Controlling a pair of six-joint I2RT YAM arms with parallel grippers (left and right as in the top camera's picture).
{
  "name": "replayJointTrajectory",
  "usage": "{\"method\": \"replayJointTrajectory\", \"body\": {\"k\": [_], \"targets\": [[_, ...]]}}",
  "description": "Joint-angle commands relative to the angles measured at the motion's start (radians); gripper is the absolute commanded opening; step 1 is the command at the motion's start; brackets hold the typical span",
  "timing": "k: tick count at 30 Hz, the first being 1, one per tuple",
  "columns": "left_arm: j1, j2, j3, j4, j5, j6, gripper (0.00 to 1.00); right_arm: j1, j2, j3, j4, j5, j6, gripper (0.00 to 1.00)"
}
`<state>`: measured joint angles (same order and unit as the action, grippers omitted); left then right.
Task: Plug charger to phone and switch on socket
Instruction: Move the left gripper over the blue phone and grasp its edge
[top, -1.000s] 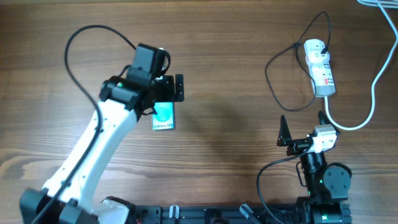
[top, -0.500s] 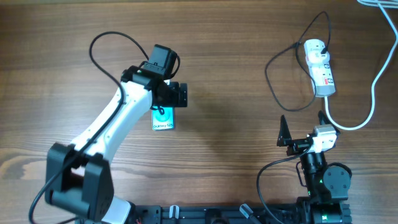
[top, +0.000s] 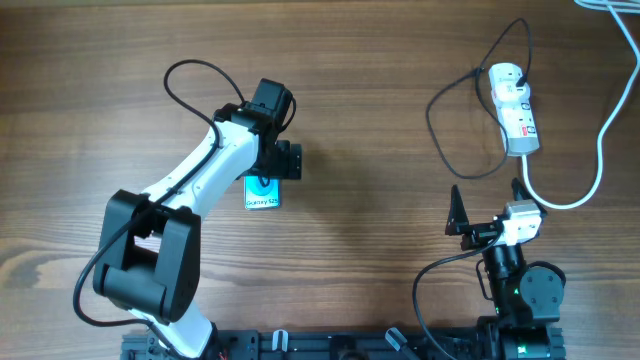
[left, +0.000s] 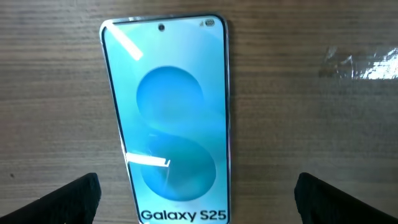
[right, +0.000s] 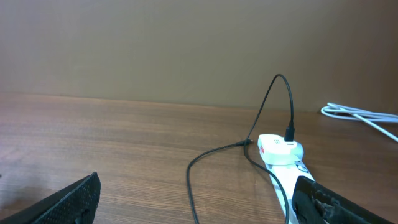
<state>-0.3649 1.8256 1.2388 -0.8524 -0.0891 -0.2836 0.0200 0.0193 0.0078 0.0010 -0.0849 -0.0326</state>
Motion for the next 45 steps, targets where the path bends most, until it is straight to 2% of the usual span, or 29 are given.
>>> {"method": "replayJointTrajectory", "body": {"k": [1,13,18,39,40,44,45], "targets": [[-0.002,0.011,-0.014,0.032,-0.036,-0.012,1.0,-0.003,-0.002,-0.003,0.002,0.01,-0.018,1.0],[0.053,0.011,-0.136,0.166,-0.035,-0.017,1.0,-0.003,-0.002,-0.003,0.002,0.01,-0.017,1.0],[0.06,0.011,-0.141,0.204,0.026,-0.016,1.0,-0.003,-0.002,-0.003,0.002,0.01,-0.018,1.0],[0.06,0.087,-0.194,0.27,0.036,-0.016,1.0,-0.003,-0.002,-0.003,0.002,0.01,-0.017,0.99],[0.06,0.087,-0.194,0.27,0.036,-0.016,0.98,-0.003,-0.002,-0.003,0.002,0.01,-0.017,1.0],[0.06,0.087,-0.194,0.255,0.036,-0.016,0.79,-0.003,-0.002,-0.003,0.002,0.01,-0.017,1.0],[0.06,0.087,-0.194,0.245,0.036,-0.016,0.78,-0.003,-0.002,-0.003,0.002,0.01,-0.018,1.0]]}}
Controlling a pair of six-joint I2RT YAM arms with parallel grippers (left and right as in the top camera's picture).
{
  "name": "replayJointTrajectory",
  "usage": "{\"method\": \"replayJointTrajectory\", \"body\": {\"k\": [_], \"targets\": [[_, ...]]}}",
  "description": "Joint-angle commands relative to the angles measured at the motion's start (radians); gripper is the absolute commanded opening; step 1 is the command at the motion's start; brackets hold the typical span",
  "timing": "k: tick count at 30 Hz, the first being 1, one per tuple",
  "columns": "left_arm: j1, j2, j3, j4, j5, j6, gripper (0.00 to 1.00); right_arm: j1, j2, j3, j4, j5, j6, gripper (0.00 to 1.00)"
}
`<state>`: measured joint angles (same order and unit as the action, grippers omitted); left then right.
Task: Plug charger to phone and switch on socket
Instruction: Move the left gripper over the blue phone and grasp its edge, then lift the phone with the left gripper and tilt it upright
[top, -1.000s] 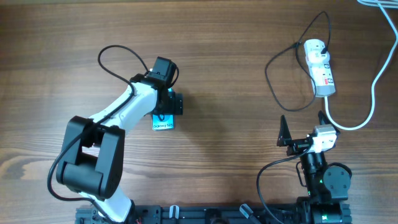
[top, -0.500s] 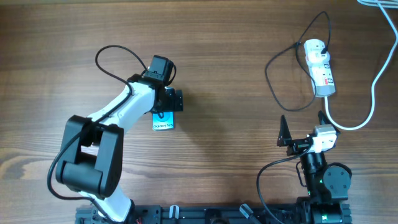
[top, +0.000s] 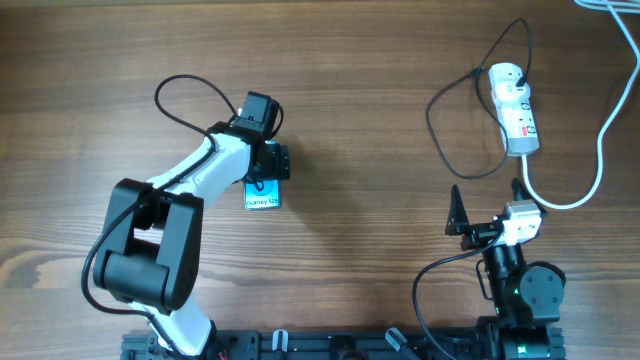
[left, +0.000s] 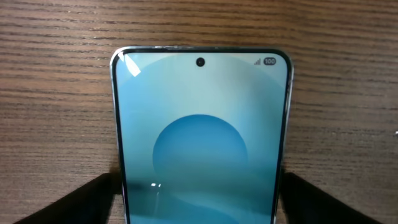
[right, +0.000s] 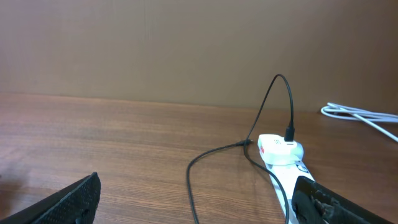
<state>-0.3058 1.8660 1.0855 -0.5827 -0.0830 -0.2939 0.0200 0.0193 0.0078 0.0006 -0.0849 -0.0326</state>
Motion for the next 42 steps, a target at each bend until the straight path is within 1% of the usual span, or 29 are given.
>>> {"method": "replayJointTrajectory", "body": {"k": [1,7,8,9,10,12,13,14,15,16,19,25,26,28,35,42], "targets": [[0.001,0.046,-0.04,-0.035,0.03,-0.006,0.78,-0.003,-0.002,-0.003,0.002,0.01,-0.018,1.0],[0.001,0.046,-0.04,-0.073,0.03,-0.006,0.78,-0.003,-0.002,-0.003,0.002,0.01,-0.018,1.0],[0.001,0.046,-0.04,-0.077,0.031,-0.006,0.79,-0.003,-0.002,-0.003,0.002,0.01,-0.018,1.0],[0.001,0.046,-0.04,-0.082,0.031,-0.006,0.82,-0.003,-0.002,-0.003,0.002,0.01,-0.017,1.0],[0.001,0.046,-0.04,-0.089,0.032,-0.006,0.89,-0.003,-0.002,-0.003,0.002,0.01,-0.018,1.0],[0.001,0.046,-0.04,-0.095,0.037,-0.006,0.88,-0.003,-0.002,-0.003,0.002,0.01,-0.018,1.0],[0.001,0.046,-0.04,-0.095,0.039,-0.006,0.86,-0.003,-0.002,-0.003,0.002,0.01,-0.018,1.0],[0.001,0.046,-0.04,-0.095,0.042,-0.006,0.78,-0.003,-0.002,-0.003,0.002,0.01,-0.018,1.0],[0.001,0.046,-0.04,-0.095,0.042,-0.006,0.66,-0.003,-0.002,-0.003,0.002,0.01,-0.018,1.0],[0.001,0.046,-0.04,-0.097,0.047,-0.006,0.59,-0.003,-0.002,-0.003,0.002,0.01,-0.017,1.0],[0.001,0.046,-0.04,-0.106,0.068,-0.006,0.54,-0.003,-0.002,-0.003,0.002,0.01,-0.017,1.0],[0.001,0.043,-0.034,-0.113,0.067,-0.006,0.52,-0.003,-0.002,-0.003,0.002,0.01,-0.018,1.0],[0.001,0.043,-0.023,-0.121,0.067,-0.006,0.5,-0.003,-0.002,-0.003,0.002,0.01,-0.018,1.0],[0.001,0.043,0.003,-0.142,0.067,-0.006,0.5,-0.003,-0.002,-0.003,0.002,0.01,-0.018,1.0],[0.001,0.043,0.118,-0.244,0.067,-0.006,0.49,-0.003,-0.002,-0.003,0.002,0.01,-0.017,1.0],[0.001,0.043,0.27,-0.375,0.072,-0.006,0.49,-0.003,-0.002,-0.003,0.002,0.01,-0.017,1.0]]}}
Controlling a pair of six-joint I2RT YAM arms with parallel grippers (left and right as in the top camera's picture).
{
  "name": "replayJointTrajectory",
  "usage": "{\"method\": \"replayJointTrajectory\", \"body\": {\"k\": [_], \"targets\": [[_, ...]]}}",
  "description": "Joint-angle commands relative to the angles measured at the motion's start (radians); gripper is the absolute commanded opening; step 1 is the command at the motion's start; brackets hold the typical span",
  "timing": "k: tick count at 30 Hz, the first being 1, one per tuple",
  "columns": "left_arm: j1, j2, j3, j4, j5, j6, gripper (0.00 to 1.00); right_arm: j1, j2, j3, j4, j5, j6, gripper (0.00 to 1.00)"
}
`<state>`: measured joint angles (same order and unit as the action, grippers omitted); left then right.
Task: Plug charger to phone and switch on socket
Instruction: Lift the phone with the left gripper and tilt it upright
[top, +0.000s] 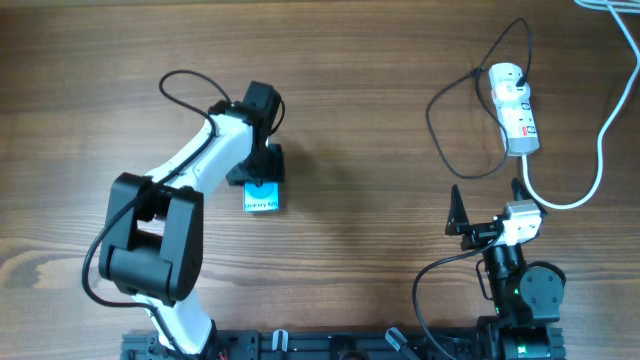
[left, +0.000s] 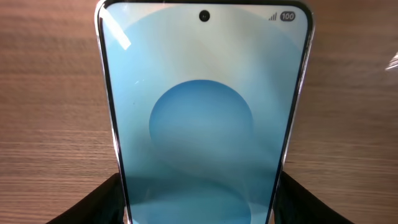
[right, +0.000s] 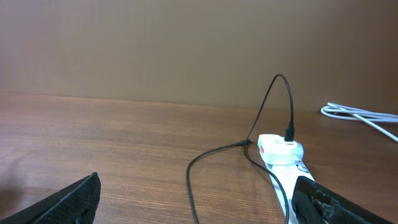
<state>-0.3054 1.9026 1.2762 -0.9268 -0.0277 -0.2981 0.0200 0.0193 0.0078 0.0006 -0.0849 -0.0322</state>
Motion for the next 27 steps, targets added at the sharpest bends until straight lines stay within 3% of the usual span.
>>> {"method": "replayJointTrajectory", "body": {"k": [1,8,14,18,27], "targets": [[0.0,0.006,0.106,-0.053,0.038,-0.002,0.49,-0.003,-0.002,-0.003,0.002,0.01,-0.018,1.0],[0.0,0.003,0.229,-0.134,0.3,-0.024,0.48,-0.003,-0.002,-0.003,0.002,0.01,-0.018,0.99],[0.001,0.003,0.234,-0.175,0.493,-0.059,0.44,-0.003,-0.002,-0.003,0.002,0.01,-0.018,1.0],[0.001,0.003,0.234,-0.198,0.542,-0.115,0.42,-0.003,-0.002,-0.003,0.002,0.01,-0.018,1.0],[0.001,0.003,0.234,-0.236,0.889,-0.115,0.41,-0.003,-0.002,-0.003,0.002,0.01,-0.018,1.0]]}}
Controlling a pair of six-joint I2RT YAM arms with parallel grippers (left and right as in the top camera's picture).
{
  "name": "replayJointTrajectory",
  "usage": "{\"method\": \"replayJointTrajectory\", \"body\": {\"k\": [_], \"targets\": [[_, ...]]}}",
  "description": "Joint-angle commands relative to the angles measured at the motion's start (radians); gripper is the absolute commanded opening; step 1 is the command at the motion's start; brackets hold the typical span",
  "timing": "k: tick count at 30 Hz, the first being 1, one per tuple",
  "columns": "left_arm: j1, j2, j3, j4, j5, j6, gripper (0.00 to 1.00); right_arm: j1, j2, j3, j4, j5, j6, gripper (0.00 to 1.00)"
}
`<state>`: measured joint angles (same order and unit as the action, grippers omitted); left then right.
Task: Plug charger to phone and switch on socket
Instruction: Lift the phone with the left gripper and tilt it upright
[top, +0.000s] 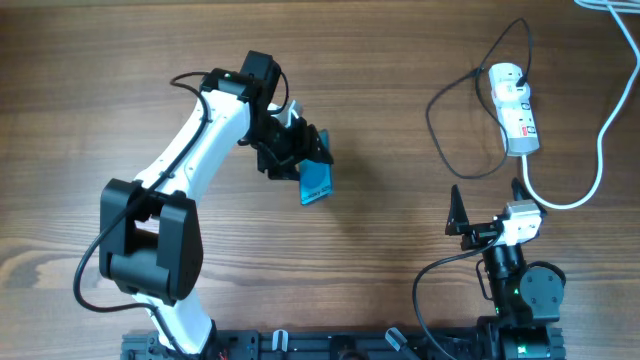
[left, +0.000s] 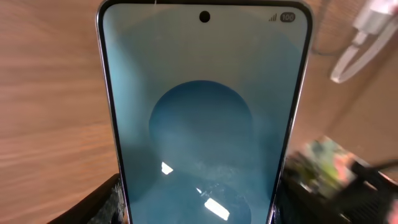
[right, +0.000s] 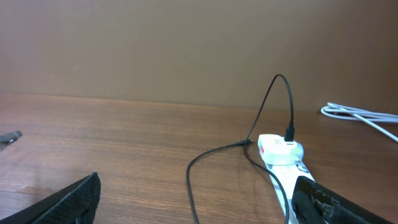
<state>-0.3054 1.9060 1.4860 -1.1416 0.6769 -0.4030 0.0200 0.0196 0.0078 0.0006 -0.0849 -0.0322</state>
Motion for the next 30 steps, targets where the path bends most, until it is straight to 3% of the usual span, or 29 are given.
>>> {"method": "replayJointTrajectory", "body": {"k": [1,11,19,30], "targets": [[0.001,0.0,0.024,-0.037,0.224,-0.01,0.41,-0.003,-0.003,-0.003,0.002,0.01,-0.018,1.0],[0.001,0.0,0.024,-0.113,0.496,-0.032,0.4,-0.003,-0.003,-0.003,0.002,0.01,-0.018,1.0],[0.001,0.0,0.024,-0.206,0.531,-0.032,0.4,-0.003,-0.003,-0.003,0.002,0.01,-0.018,1.0],[0.0,0.0,0.024,-0.175,0.508,-0.05,0.39,-0.003,-0.003,-0.003,0.002,0.01,-0.018,1.0]]}}
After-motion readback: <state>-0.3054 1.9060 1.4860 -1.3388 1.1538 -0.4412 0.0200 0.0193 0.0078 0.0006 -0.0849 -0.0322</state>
